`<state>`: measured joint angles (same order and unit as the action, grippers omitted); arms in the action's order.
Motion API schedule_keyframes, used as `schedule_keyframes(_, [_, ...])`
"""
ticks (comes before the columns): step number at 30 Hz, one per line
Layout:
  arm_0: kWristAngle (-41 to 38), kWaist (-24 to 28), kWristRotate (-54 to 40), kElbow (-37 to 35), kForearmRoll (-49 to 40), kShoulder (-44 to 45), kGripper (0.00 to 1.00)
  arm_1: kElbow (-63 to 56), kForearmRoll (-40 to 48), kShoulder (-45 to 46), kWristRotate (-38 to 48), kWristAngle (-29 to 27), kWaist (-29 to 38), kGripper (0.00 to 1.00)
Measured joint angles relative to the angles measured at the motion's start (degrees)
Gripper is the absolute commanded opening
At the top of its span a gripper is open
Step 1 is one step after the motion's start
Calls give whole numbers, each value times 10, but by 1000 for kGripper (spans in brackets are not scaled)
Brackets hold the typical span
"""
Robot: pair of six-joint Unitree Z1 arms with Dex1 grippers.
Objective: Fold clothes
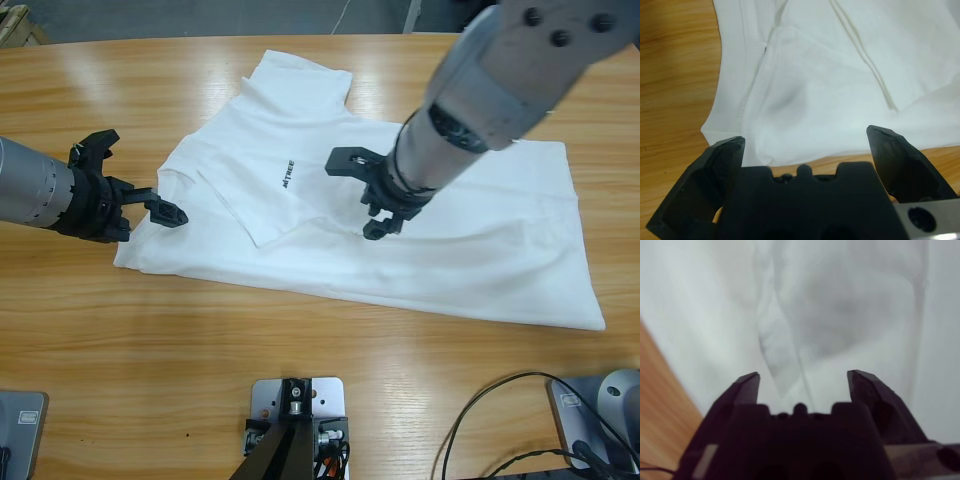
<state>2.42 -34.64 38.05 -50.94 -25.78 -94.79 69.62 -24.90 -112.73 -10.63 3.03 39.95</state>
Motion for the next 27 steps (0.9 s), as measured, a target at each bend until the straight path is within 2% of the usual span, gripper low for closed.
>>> schedule_keyframes(6, [-1,0,0,0,1,-8,964,8,4,-33,0,0,0,639])
schedule_keyframes(18, [-1,0,0,0,16,-18,964,8,11,-40,0,-9,21,627])
schedule_keyframes(20, [-1,0,0,0,18,-19,964,8,14,-40,1,-23,24,525])
schedule_keyframes(21, [-1,0,0,1,18,-20,964,8,17,-40,3,-35,25,512])
schedule_keyframes(27, [-1,-3,0,11,18,-20,964,8,35,-40,14,-113,26,513])
